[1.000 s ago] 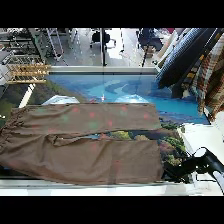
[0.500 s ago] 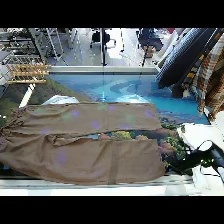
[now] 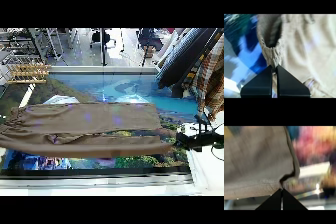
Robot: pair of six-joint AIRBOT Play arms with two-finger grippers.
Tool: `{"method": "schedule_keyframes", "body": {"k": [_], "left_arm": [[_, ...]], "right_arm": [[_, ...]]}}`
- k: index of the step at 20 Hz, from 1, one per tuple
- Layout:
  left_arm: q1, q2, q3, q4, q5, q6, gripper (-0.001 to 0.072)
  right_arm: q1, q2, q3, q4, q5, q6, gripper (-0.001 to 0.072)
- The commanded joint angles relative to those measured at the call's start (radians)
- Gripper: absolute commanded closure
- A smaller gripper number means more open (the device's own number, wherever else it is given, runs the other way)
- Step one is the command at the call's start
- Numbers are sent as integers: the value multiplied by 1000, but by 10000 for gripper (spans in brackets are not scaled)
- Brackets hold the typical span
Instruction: Fold the clothes and pants, and hang the long-sleeved shirts on hangers.
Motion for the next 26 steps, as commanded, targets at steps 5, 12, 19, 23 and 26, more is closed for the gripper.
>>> {"method": "schedule_keyframes", "body": {"k": [5, 12, 19, 23, 26], "left_arm": [[-224, -1, 127, -12, -322, -153, 704], [-294, -84, 127, -79, -647, -304, 704], [-389, -226, 127, -93, -857, -317, 529], [-414, -221, 128, -93, -881, -318, -7], [-357, -175, 128, -49, -644, -241, -5]], "right_arm": [[95, -286, 322, 104, -250, 20, 696], [152, -694, 732, 107, -375, 128, 696], [259, -989, 1004, 146, -595, 145, 690], [251, -983, 1008, 145, -454, 146, 140], [196, -949, 1007, 129, -175, 139, 145]]}}
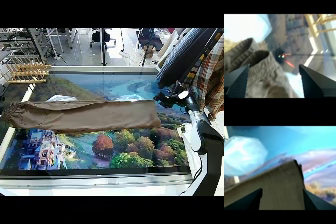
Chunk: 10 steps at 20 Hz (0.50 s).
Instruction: Fold the clothes and pants, and hang the long-sleeved shirts on hangers.
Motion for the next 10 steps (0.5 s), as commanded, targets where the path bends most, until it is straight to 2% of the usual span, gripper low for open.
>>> {"method": "schedule_keyframes", "body": {"k": [1, 2, 4, 6, 8, 10], "left_arm": [[52, 41, 1, 68, 249, 64, -4], [79, 54, 0, 112, 356, 64, -1], [121, 63, 0, 187, 544, 64, 3], [146, 61, -4, 217, 678, 65, 4], [150, 60, -4, 217, 745, 64, 6], [142, 60, -4, 213, 771, 65, 66]], "right_arm": [[-46, 36, -2, -22, 303, -5, 147], [-57, 66, -30, -27, 348, -18, 148], [-67, 145, -129, -32, 360, -47, 213], [-71, 176, -199, -31, 372, -47, 171], [-71, 165, -229, -28, 371, -47, 162], [-72, 145, -237, -23, 330, -55, 163]]}}
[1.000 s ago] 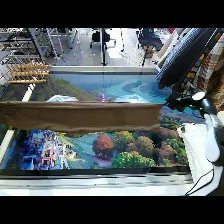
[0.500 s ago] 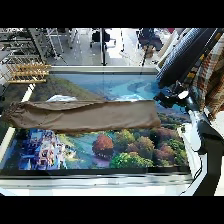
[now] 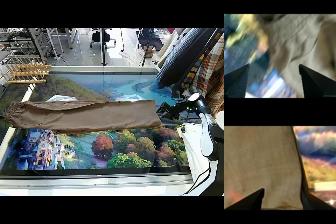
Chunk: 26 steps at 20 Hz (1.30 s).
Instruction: Fold the clothes and pants, and hang the long-sleeved shirts on hangers.
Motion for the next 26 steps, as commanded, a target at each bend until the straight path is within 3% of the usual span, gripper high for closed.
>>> {"method": "schedule_keyframes", "body": {"k": [1, 5, 8, 11, 12, 13, 14, 15, 16, 17, 18, 21, 22, 26], "left_arm": [[0, 2, 0, 24, 142, 9, 72], [-24, 3, 0, -21, 147, 17, 73], [-41, 3, 0, -142, 146, 61, 72], [-85, 2, 0, -141, 154, 62, 73], [-104, 2, 0, -142, 154, 71, 73], [-127, 2, 0, -141, 155, 101, 87], [-153, 2, 0, -142, 159, 128, 190], [-182, 2, 0, -142, 161, 146, 340], [-208, 2, 0, -141, 162, 148, 466], [-235, 2, 0, -141, 164, 148, 555], [-258, 2, 0, -141, 171, 156, 596], [-327, 1, 0, -142, 179, 185, 596], [-365, -10, 0, -141, 179, 191, 596], [-452, -86, 0, -141, 181, 207, 596]], "right_arm": [[-4, -13, -38, 3, -30, -17, 163], [-37, -60, -37, 87, -117, -81, 164], [-56, -113, -37, 201, -92, -177, 167], [-31, -159, -35, 307, -50, -266, 217], [-22, -172, -36, 342, -41, -286, 307], [-14, -180, -35, 376, -24, -311, 442], [-10, -181, -34, 396, -8, -341, 531], [-10, -178, -22, 399, 19, -362, 677], [-14, -172, 2, 381, 61, -362, 693], [-17, -153, 22, 325, 84, -344, 694], [-19, -115, 37, 194, 82, -280, 695], [-21, 82, 45, -447, 78, -40, 696], [-32, 150, 45, -554, 81, -26, 696], [-34, 261, 45, -518, 99, -26, 696]]}}
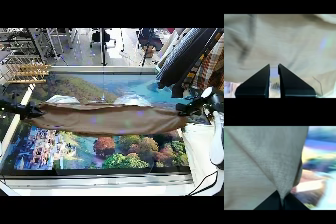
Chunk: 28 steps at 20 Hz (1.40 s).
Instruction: Fold the clothes and pants, and hang the long-sleeved shirts on hangers.
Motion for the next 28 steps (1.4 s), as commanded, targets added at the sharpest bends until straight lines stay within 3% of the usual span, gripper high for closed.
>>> {"method": "schedule_keyframes", "body": {"k": [1, 2, 5, 7, 12, 14, 15, 16, 17, 18, 19, 23, 26, 28], "left_arm": [[-77, -66, 0, 0, 9, 13, 605], [-92, -81, 0, 0, 21, 14, 703], [-109, -84, 1, 0, 51, 2, 699], [-108, -67, 2, 0, 70, 2, 699], [-100, -7, 2, -1, 80, -13, 699], [-111, 7, 1, -8, 97, -21, 699], [-121, 10, 1, -8, 108, -20, 699], [-133, 11, 1, -8, 117, -21, 699], [-144, 11, 1, -8, 121, -21, 699], [-156, 11, 1, -8, 124, -20, 699], [-168, 11, 1, -8, 124, -20, 699], [-216, 11, 1, -8, 106, -10, 699], [-245, 10, 1, -8, 76, -9, 699], [-270, 7, 1, -7, 74, -9, 699]], "right_arm": [[23, 94, 2, -47, 28, 40, 696], [57, 102, 2, 20, 36, 41, 696], [242, 95, 2, 190, 10, 73, 696], [438, 69, 0, 191, -71, 128, 696], [913, -149, 0, 210, -500, 306, 696], [1012, -252, 28, 303, -673, 325, 696], [1033, -302, 75, 339, -684, 325, 694], [1042, -345, 135, 360, -668, 314, 691], [1039, -365, 182, 352, -642, 308, 566], [1020, -362, 215, 340, -603, 297, 292], [986, -346, 249, 314, -531, 289, 137], [753, -206, 257, 149, -154, 272, 128], [533, -130, 196, 165, 67, 208, 129], [409, -126, 148, 267, 165, 146, 129]]}}
